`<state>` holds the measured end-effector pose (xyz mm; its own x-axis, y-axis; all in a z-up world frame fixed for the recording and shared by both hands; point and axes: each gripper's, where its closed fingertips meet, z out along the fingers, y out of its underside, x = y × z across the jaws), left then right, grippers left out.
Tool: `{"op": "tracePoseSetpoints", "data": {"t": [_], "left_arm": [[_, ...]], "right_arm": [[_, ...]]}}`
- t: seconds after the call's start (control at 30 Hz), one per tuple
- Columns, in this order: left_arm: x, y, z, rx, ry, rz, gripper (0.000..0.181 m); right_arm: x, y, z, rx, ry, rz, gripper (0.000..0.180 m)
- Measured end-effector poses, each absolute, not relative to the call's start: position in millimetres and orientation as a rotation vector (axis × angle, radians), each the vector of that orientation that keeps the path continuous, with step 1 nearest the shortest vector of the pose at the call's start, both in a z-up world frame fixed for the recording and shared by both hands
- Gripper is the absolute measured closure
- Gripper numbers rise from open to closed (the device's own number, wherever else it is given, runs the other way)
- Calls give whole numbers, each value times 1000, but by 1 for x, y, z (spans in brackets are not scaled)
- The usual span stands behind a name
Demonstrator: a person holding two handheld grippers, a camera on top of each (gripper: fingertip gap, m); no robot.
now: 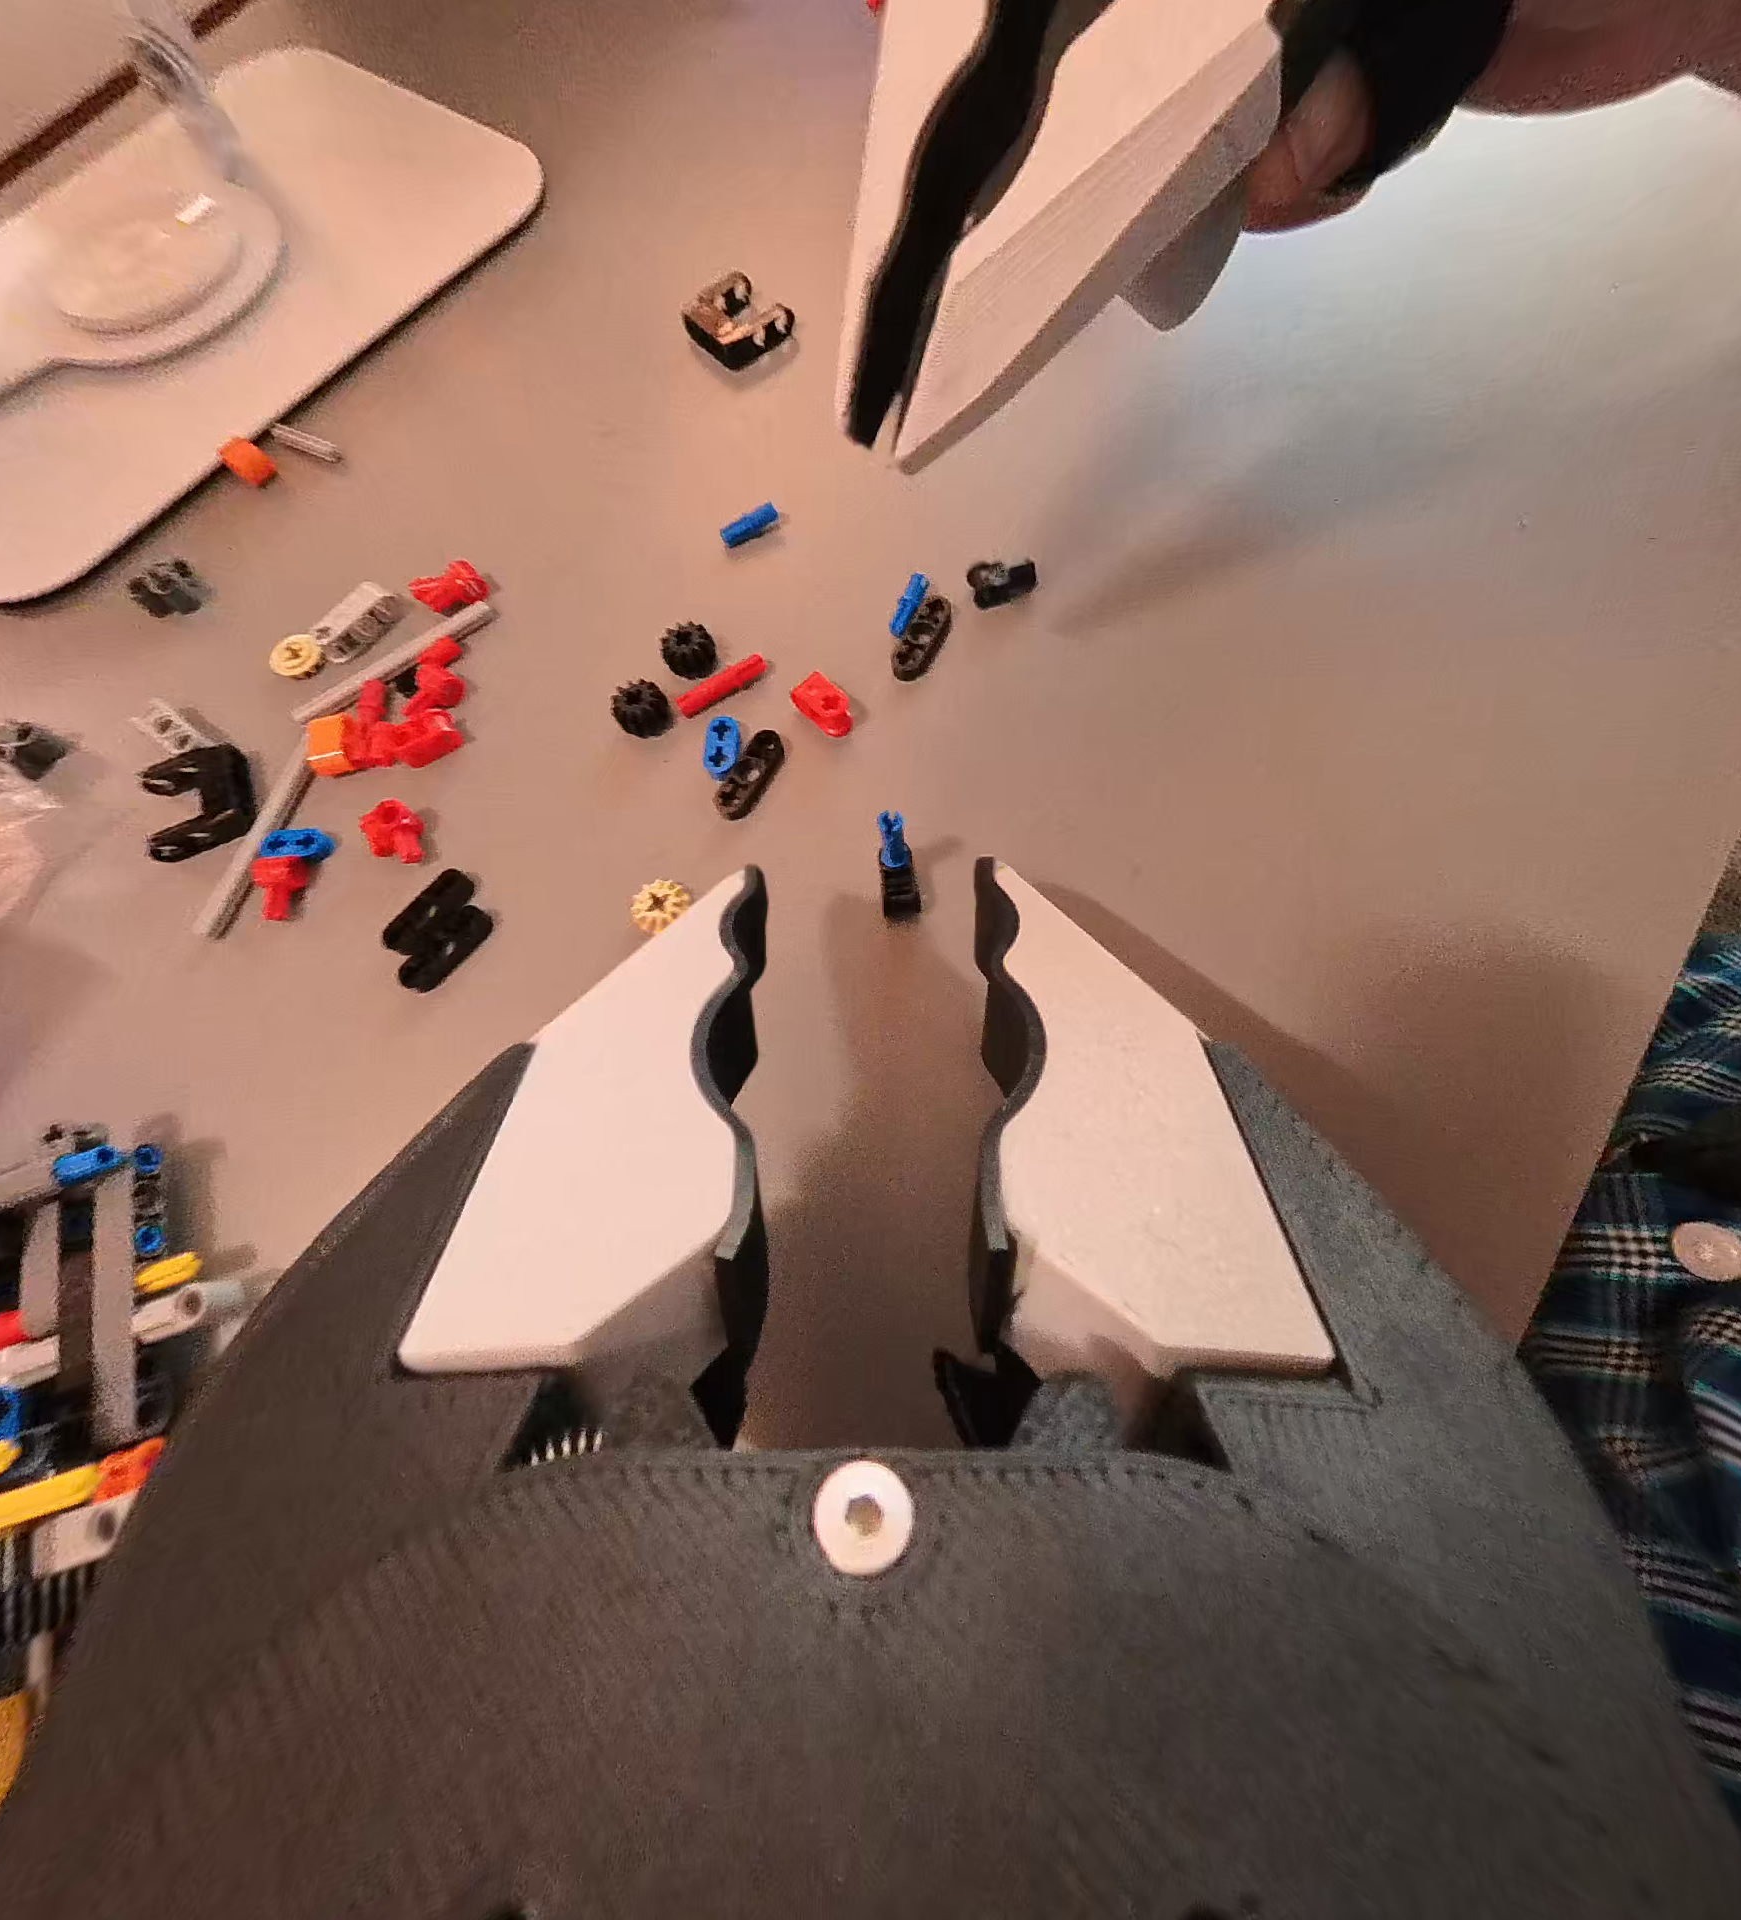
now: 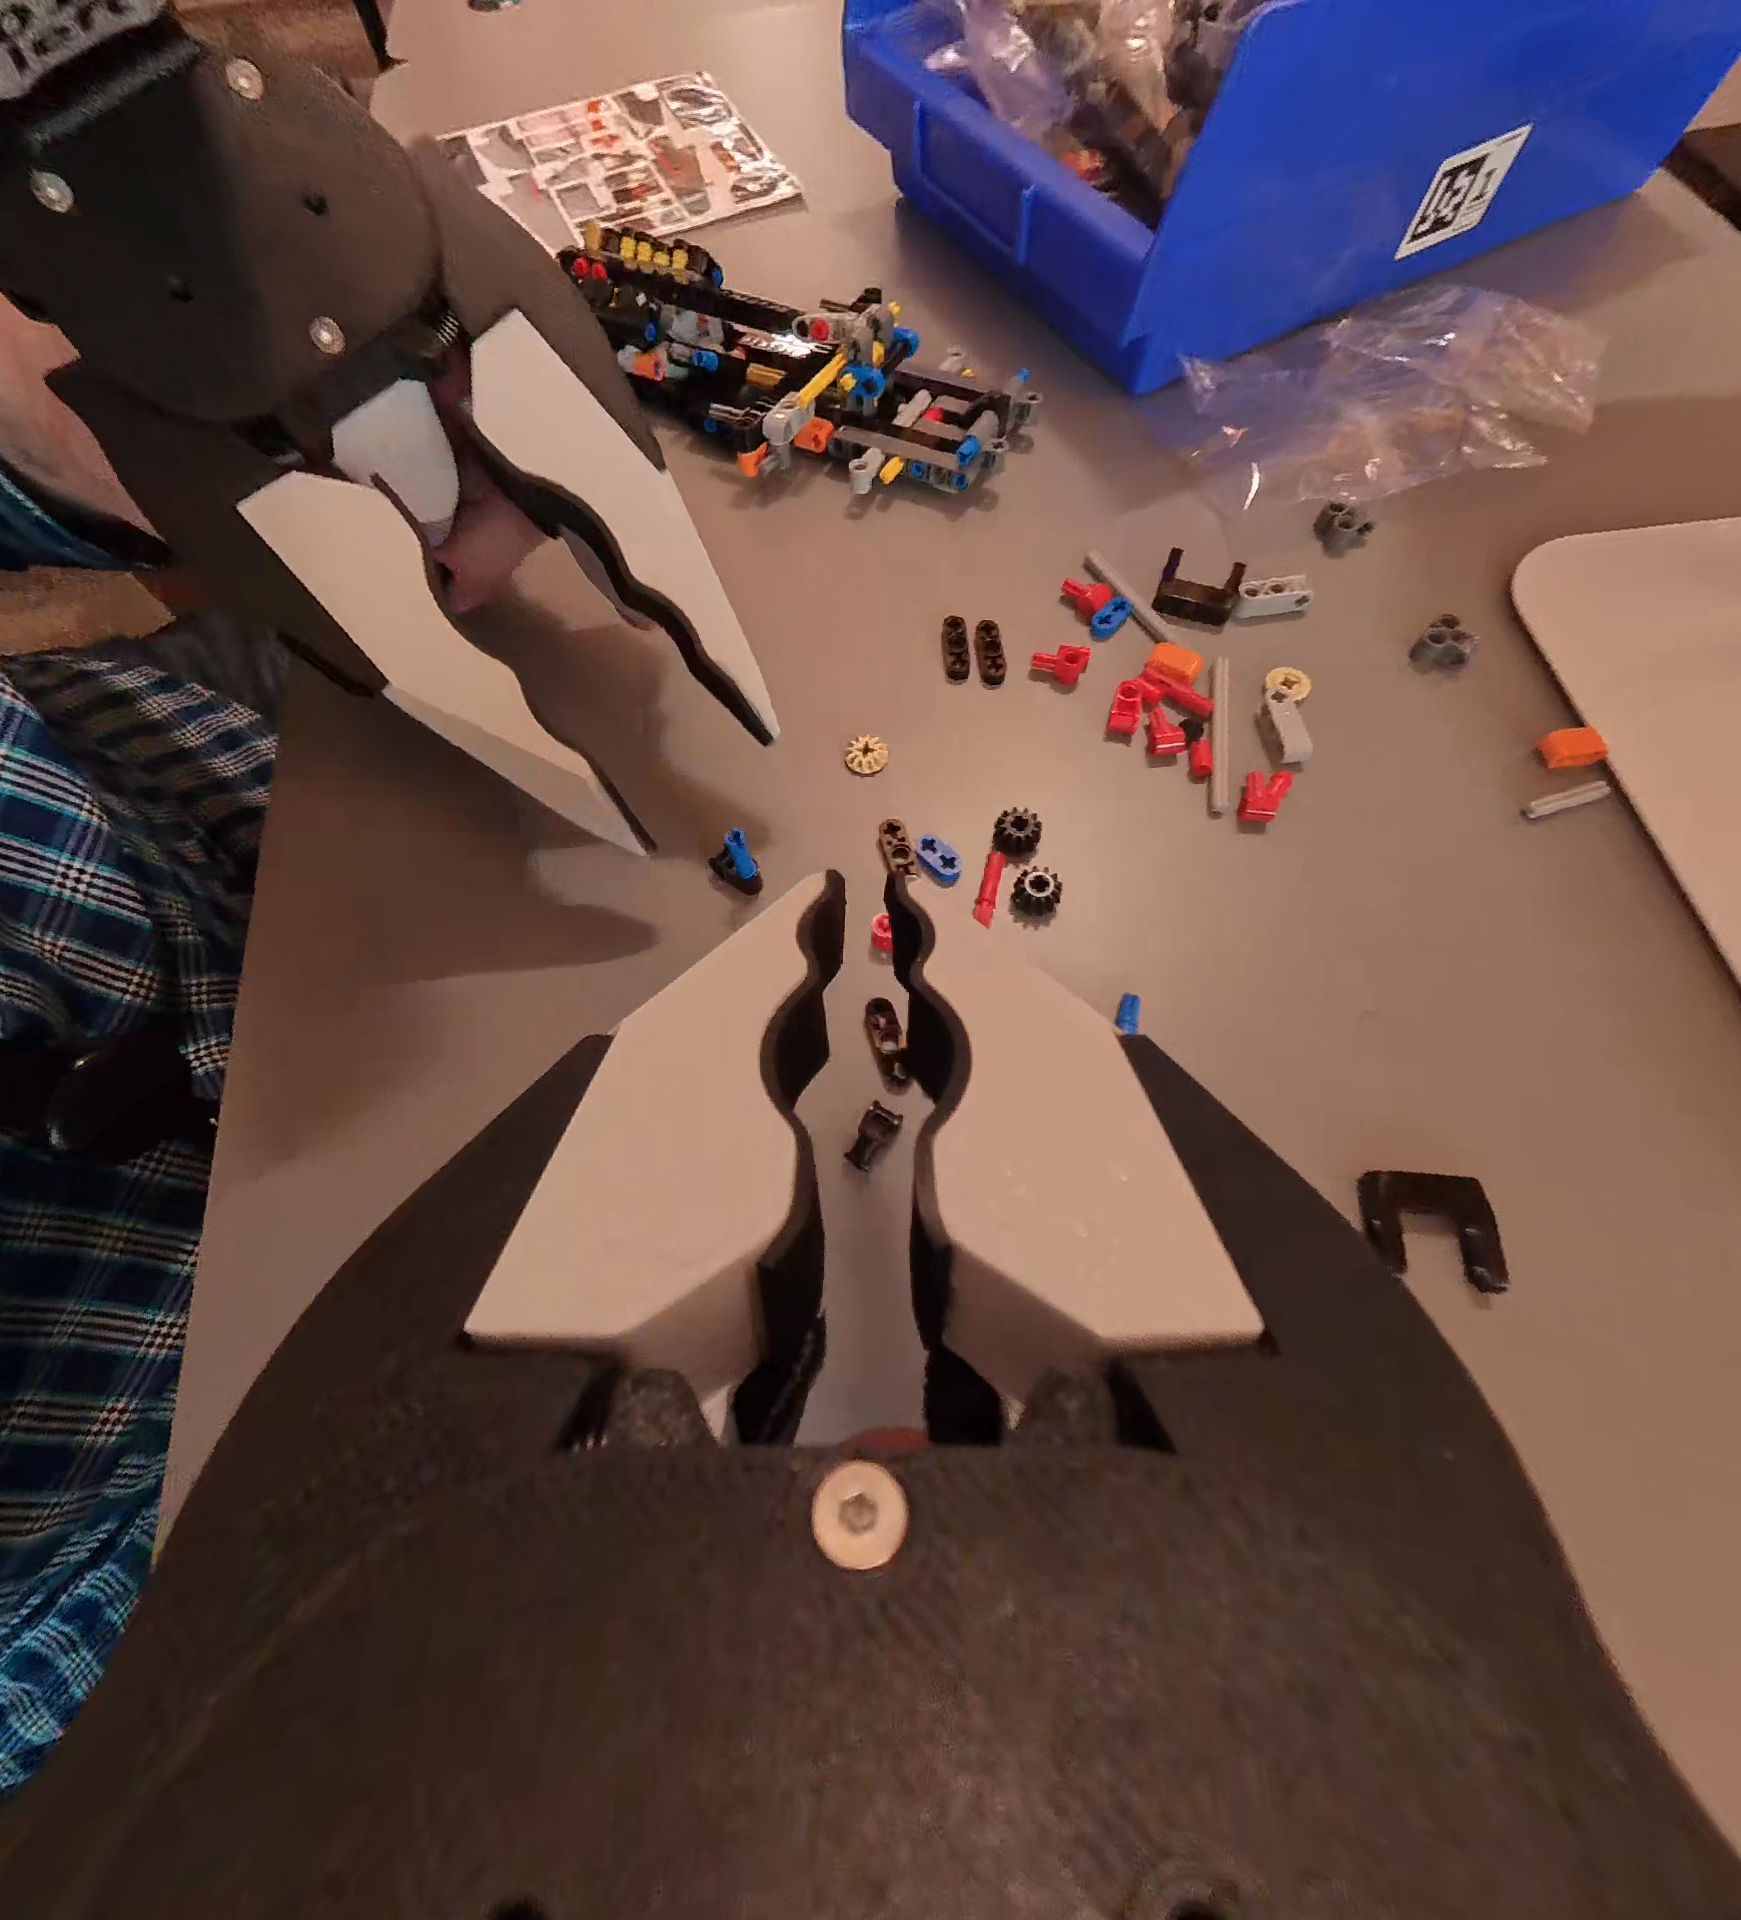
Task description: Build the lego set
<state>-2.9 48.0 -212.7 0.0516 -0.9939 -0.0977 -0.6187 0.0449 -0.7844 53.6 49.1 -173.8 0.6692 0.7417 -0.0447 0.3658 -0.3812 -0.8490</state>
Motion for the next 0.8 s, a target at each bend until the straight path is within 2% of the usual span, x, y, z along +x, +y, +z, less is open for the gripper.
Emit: {"op": "tracePoseSetpoints", "data": {"t": [0.13, 0.63, 0.8], "left_arm": [[-11, 54, -205, -1659, 1590, -711, 136], [-59, 88, -176, -1639, 1437, -549, 133], [-81, 109, -162, -1631, 1366, -471, 128]], "right_arm": [[59, 50, -173, -1990, -816, 541, 171], [60, 42, -173, -1966, -767, 513, 167], [71, 44, -170, -1962, -744, 418, 160]]}}
